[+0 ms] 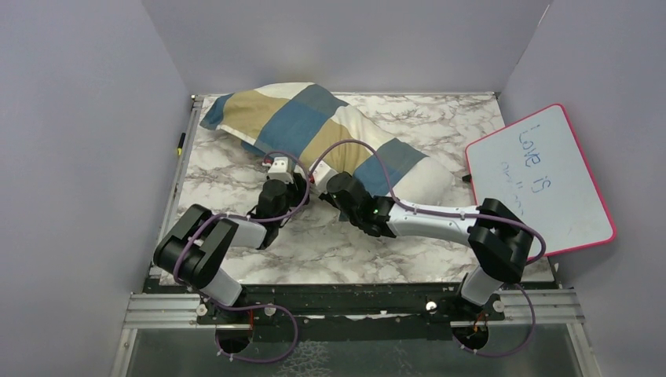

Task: Put the pillow into the pillowcase
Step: Stuff the pillow into the pillowcase.

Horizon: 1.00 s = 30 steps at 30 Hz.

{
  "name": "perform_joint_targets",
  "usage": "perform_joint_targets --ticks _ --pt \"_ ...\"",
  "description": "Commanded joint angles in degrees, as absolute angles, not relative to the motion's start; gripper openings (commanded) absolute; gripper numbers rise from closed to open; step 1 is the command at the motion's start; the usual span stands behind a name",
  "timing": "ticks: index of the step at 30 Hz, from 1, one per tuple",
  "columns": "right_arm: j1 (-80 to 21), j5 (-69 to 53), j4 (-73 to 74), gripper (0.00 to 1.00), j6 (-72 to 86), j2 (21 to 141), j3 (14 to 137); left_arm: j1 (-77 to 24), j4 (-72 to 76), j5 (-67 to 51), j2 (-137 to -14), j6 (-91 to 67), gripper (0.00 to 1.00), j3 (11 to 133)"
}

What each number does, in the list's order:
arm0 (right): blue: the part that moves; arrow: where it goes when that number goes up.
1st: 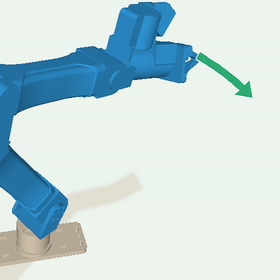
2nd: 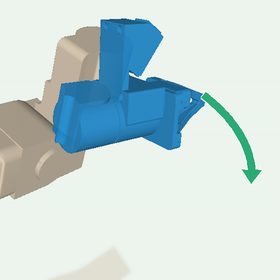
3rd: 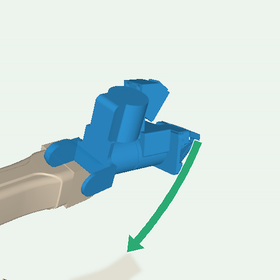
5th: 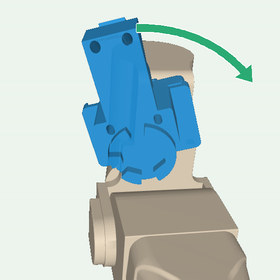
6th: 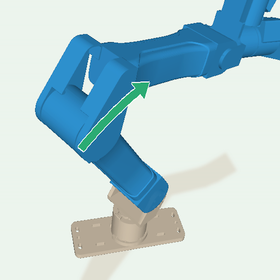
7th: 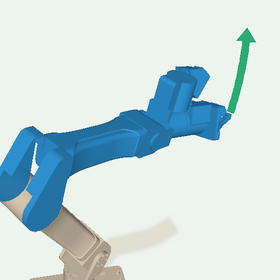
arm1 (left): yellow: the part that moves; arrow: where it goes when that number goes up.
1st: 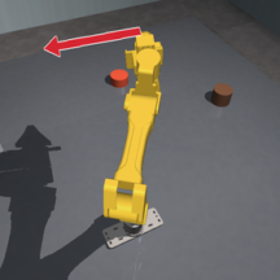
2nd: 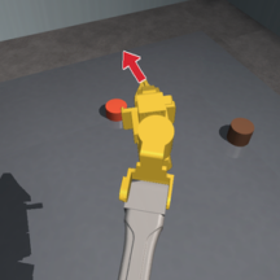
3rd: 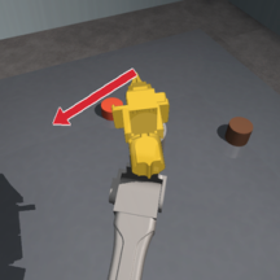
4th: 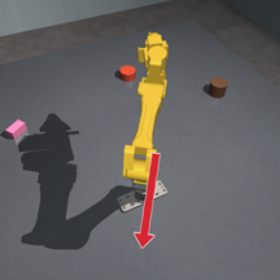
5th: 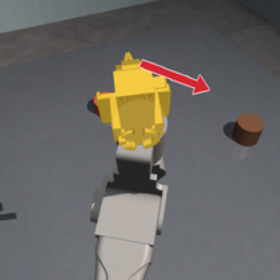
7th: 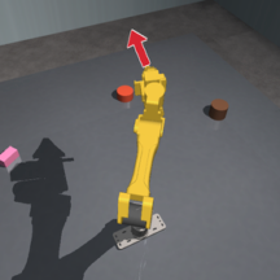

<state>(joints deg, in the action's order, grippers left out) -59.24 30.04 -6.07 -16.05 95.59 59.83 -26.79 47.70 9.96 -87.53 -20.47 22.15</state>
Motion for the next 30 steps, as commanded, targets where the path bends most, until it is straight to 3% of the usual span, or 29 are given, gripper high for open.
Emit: perform_joint_targets --ticks 1,12,15,19,30 --pt "-58.3 27.51 -10.52 0.0 -12.58 94.04 60.12 -28.39 52.15 11.76 -90.73 -19.99 0.56 23.29" --pt "-57.48 26.06 -11.19 0.0 -7.85 94.16 59.94 -29.71 53.04 14.11 -93.7 -19.15 0.57 24.41" --pt "-57.26 25.59 -11.53 0.0 -6.63 93.96 59.79 -29.69 53.09 15.81 -94.37 -18.72 0.41 24.61" --pt "-56.41 26.85 -14.68 0.0 -1.75 93.73 58.25 -30.03 53.0 16.16 -92.82 -18.84 0.0 23.29" --pt "-55.53 35.37 -28.3 0.0 5.02 95.76 57.58 -50.07 59.96 27.08 -96.75 -21.0 0.0 18.94"
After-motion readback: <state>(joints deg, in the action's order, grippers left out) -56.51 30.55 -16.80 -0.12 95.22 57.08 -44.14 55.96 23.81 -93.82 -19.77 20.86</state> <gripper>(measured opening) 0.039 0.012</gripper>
